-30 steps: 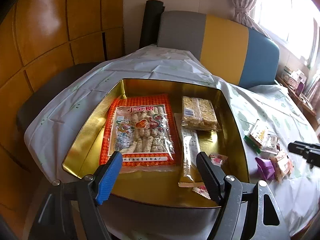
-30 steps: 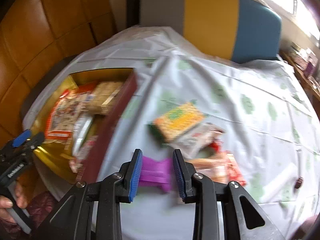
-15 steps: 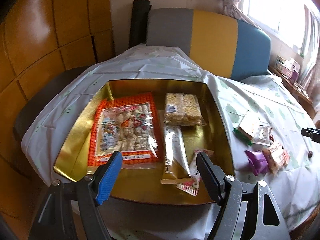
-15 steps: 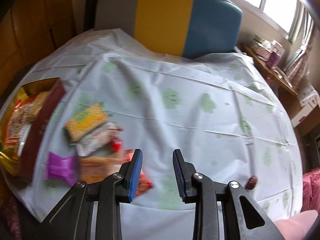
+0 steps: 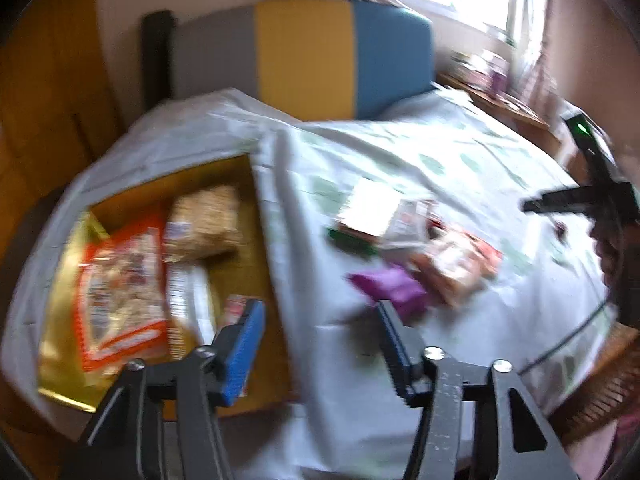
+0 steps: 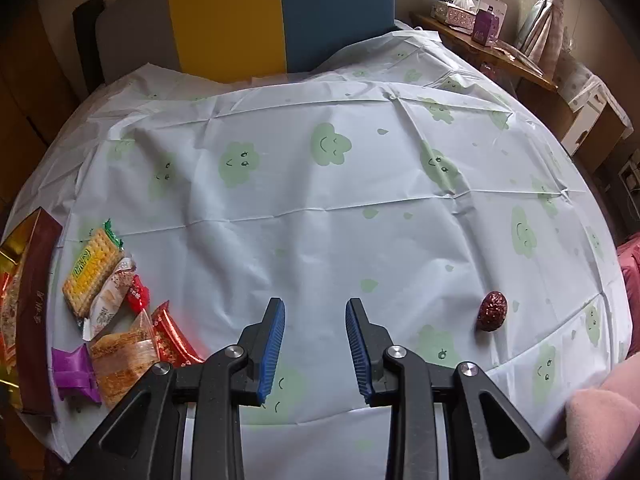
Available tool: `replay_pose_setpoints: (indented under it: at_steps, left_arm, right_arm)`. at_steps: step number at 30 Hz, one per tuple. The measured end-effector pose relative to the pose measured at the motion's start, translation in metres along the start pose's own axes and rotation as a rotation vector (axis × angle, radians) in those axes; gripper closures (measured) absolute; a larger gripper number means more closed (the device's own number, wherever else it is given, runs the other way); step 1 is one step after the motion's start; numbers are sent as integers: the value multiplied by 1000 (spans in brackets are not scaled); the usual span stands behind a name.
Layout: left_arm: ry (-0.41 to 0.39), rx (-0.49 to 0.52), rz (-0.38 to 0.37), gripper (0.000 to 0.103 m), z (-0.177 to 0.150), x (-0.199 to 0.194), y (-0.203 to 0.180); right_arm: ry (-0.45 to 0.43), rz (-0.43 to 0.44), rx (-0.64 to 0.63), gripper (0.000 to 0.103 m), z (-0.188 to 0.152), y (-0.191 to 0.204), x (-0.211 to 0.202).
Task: Organize snacks
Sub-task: 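Move the left gripper to the purple pouch and close on it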
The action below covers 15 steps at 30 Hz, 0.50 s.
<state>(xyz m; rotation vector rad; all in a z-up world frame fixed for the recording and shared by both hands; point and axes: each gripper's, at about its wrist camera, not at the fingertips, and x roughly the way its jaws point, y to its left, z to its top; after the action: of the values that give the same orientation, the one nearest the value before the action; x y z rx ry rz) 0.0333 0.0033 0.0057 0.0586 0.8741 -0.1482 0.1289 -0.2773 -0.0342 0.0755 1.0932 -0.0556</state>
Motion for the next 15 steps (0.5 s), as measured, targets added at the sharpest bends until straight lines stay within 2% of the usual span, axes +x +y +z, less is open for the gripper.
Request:
replay_pose_setpoints:
  at_steps: [5, 10, 13, 14, 15]
  left_arm:
    - [57, 55, -50, 51, 0, 16, -29]
    - [123, 62, -56, 47, 8, 41, -38]
    - [153, 117, -71, 38, 11, 53, -46]
    - [150, 170, -80, 32, 14, 56, -50]
    - [148, 211, -65, 31, 15, 58, -53]
  right_arm:
    - [1, 8, -12, 71, 0, 3, 0]
    - [-6, 15, -37, 71, 0, 8, -2]
    - [-13, 19, -34, 71, 0, 8, -4]
    - [-16, 22, -32, 71, 0, 7, -5]
    - [-17, 26, -28, 71, 1, 7, -5]
